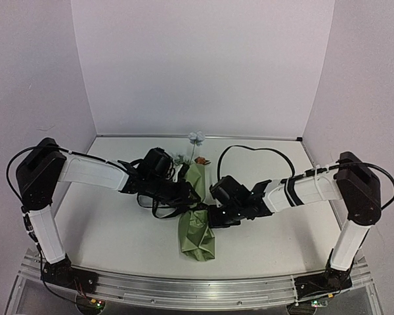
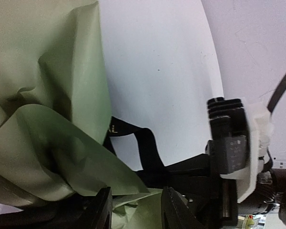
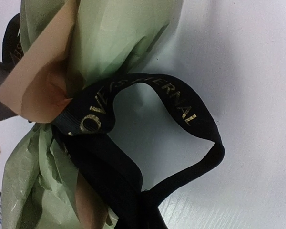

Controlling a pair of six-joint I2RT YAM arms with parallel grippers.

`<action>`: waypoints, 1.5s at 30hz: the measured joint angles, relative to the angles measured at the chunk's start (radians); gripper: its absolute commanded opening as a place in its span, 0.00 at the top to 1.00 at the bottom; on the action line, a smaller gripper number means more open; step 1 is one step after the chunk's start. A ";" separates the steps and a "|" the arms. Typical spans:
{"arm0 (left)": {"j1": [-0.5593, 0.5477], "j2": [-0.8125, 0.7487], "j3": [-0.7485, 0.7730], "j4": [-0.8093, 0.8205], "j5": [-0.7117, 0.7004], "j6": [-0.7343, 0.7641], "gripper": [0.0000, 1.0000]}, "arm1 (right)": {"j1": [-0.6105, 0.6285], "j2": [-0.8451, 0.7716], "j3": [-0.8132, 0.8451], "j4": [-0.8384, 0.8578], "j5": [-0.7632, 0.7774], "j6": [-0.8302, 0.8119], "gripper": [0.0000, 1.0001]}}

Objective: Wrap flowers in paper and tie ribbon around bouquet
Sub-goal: Tie the ribbon around the folded bouquet.

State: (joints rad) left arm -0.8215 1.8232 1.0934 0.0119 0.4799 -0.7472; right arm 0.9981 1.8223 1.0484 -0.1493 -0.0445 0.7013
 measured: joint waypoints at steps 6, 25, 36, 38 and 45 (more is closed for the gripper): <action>0.004 0.074 0.071 -0.077 -0.012 0.019 0.64 | 0.000 -0.014 -0.027 0.000 0.008 0.003 1.00; 0.058 0.097 0.097 -0.169 -0.010 0.046 0.65 | 0.002 -0.081 -0.075 -0.001 0.042 -0.016 1.00; 0.074 0.121 0.107 -0.189 -0.002 0.067 0.60 | 0.002 -0.085 -0.085 -0.011 0.055 -0.020 1.00; 0.075 0.114 0.111 -0.200 -0.009 0.068 0.55 | 0.002 -0.085 -0.085 -0.013 0.055 -0.020 1.00; 0.118 -0.060 0.074 -0.274 -0.066 0.041 0.55 | 0.015 -0.085 -0.075 -0.053 0.056 -0.015 1.00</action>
State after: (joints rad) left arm -0.7036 1.7632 1.1669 -0.2621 0.4136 -0.7062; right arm 1.0132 1.7370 0.9732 -0.2028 0.0116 0.6866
